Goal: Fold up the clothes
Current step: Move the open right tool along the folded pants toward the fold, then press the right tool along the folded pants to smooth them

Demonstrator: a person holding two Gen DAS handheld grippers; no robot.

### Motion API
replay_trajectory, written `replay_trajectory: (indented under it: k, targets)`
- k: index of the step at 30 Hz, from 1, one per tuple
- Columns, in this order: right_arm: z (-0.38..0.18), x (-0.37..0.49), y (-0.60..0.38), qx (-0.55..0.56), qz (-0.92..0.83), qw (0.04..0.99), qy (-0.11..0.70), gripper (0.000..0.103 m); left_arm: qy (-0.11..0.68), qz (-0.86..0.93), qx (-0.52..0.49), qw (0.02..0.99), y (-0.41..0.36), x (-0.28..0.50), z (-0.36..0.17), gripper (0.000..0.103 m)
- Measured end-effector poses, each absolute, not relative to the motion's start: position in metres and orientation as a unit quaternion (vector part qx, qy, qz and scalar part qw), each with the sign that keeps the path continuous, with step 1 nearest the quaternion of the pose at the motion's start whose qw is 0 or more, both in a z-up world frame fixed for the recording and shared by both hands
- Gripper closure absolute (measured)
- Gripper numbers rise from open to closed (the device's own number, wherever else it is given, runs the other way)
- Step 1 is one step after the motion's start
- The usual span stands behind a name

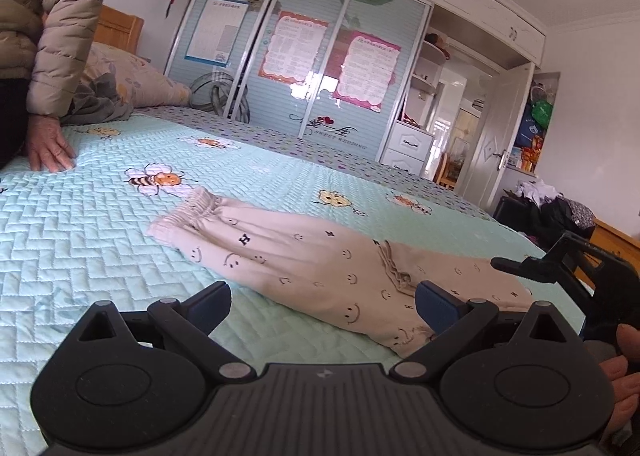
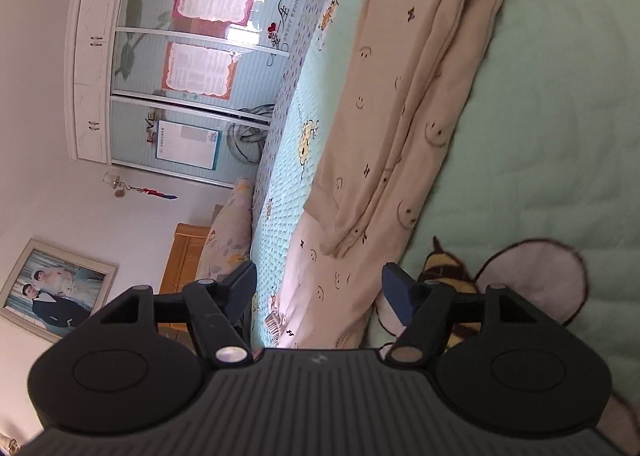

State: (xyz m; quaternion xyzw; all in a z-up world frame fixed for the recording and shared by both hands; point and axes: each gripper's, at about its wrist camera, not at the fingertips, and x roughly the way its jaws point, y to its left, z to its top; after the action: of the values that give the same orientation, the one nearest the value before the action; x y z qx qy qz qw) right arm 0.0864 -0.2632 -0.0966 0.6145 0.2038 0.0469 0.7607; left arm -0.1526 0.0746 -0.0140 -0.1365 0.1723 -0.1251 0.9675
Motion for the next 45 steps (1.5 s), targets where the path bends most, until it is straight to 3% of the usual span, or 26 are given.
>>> replay_trajectory:
  k: [17, 22, 35, 37, 39, 41, 45]
  targets:
    - [-0.106, 0.094, -0.237, 0.671, -0.077, 0.71, 0.199, 0.031, 0.171, -0.117, -0.158, 0.965, 0.091, -0.154, -0.011, 0.004]
    - [-0.11, 0.12, -0.236, 0.689, -0.087, 0.694, 0.189, 0.027, 0.164, -0.113, -0.162, 0.967, 0.094, -0.156, -0.009, 0.004]
    - [-0.116, 0.115, -0.223, 0.712, -0.067, 0.677, 0.175, 0.029, 0.17, -0.11, -0.159, 0.966, 0.093, -0.15, -0.011, 0.004]
    - [-0.118, 0.109, -0.224, 0.717, -0.067, 0.674, 0.164, 0.033, 0.17, -0.11, -0.159, 0.966, 0.093, -0.15, -0.011, 0.004]
    - [-0.124, 0.104, -0.223, 0.724, -0.084, 0.666, 0.161, 0.053, 0.171, -0.109, -0.158, 0.966, 0.093, -0.149, -0.011, 0.004]
    - [-0.127, 0.103, -0.219, 0.726, -0.088, 0.661, 0.169, 0.062, 0.172, -0.108, -0.155, 0.967, 0.093, -0.149, -0.012, 0.004]
    - [-0.133, 0.098, -0.218, 0.725, -0.071, 0.664, 0.17, 0.067, 0.174, -0.105, -0.153, 0.967, 0.093, -0.148, -0.014, 0.004]
